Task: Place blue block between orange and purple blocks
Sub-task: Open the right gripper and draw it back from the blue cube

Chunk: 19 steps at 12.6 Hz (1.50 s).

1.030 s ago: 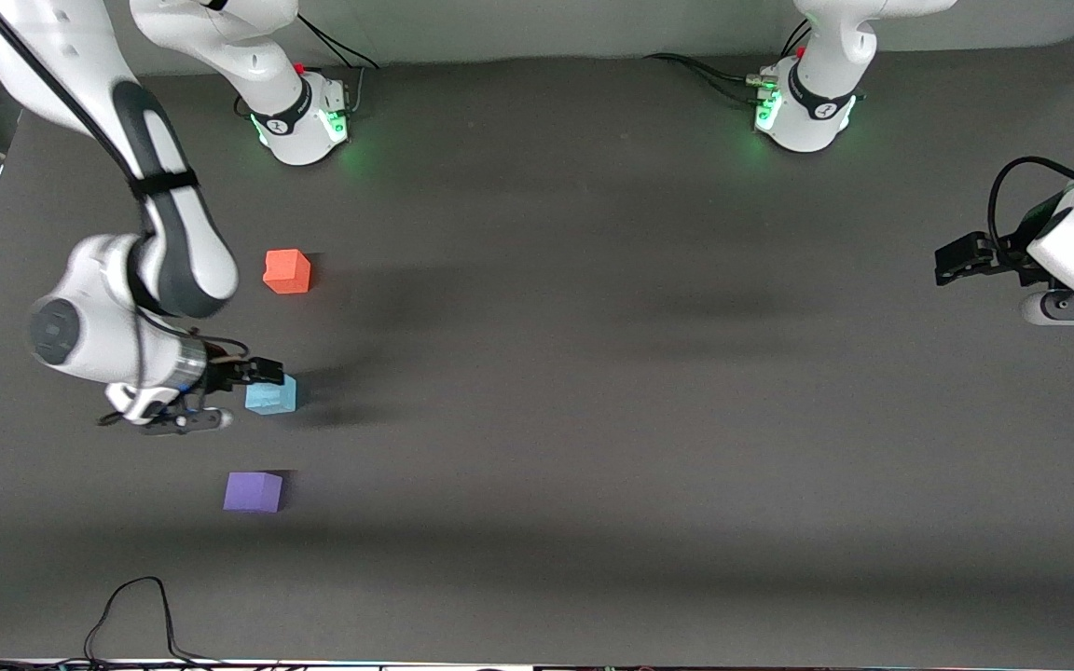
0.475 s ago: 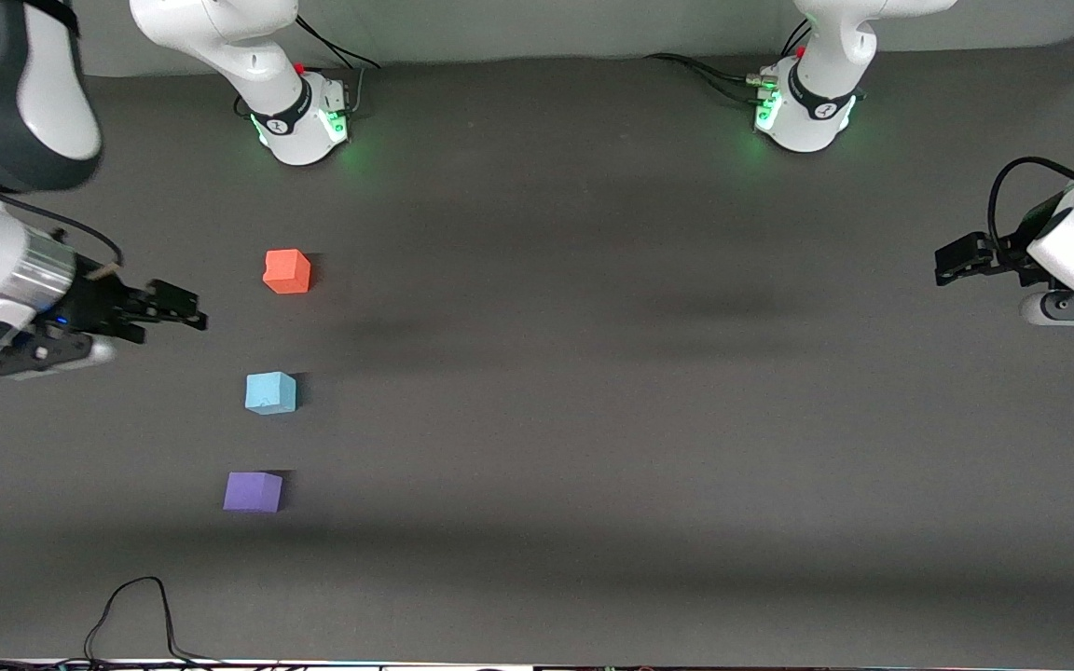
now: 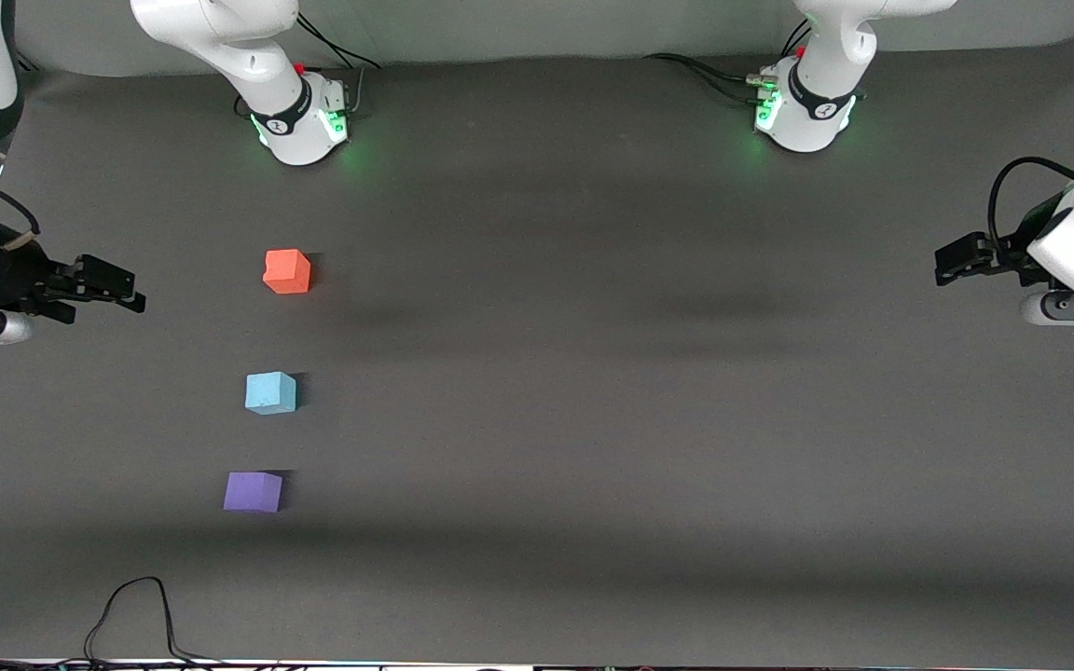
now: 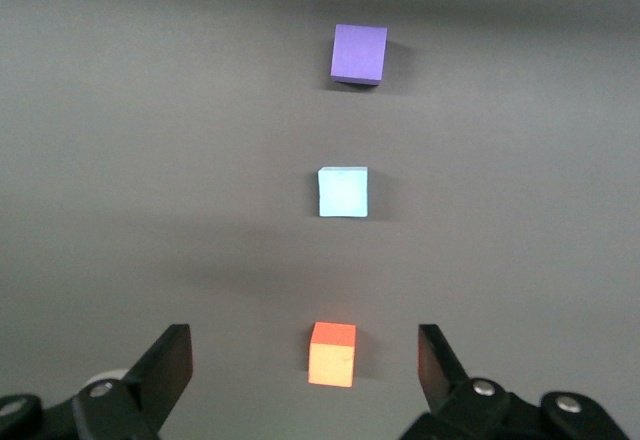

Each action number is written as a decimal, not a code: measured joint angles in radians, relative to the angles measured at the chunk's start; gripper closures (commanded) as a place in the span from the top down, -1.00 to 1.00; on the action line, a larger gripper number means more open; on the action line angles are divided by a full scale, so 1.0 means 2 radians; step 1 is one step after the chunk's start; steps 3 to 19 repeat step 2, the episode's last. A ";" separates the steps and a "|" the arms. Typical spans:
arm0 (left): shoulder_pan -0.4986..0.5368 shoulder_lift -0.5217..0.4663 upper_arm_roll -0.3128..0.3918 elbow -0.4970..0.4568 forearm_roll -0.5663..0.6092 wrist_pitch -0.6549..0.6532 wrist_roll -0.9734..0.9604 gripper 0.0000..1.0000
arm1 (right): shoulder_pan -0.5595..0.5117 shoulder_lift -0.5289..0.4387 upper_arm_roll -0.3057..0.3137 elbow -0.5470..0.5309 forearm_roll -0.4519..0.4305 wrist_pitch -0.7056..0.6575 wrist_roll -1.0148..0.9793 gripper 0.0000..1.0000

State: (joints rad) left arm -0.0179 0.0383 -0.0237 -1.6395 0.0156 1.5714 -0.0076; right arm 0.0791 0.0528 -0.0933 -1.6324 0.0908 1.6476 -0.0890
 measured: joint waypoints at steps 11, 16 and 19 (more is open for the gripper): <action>0.000 0.000 0.000 0.000 0.000 0.000 0.000 1.00 | 0.010 -0.001 0.003 0.000 -0.003 -0.001 0.010 1.00; 0.000 0.000 0.000 0.000 0.000 0.000 0.000 1.00 | 0.010 -0.001 0.003 0.000 -0.003 -0.001 0.010 1.00; 0.000 0.000 0.000 0.000 0.000 0.000 0.000 1.00 | 0.010 -0.001 0.003 0.000 -0.003 -0.001 0.010 1.00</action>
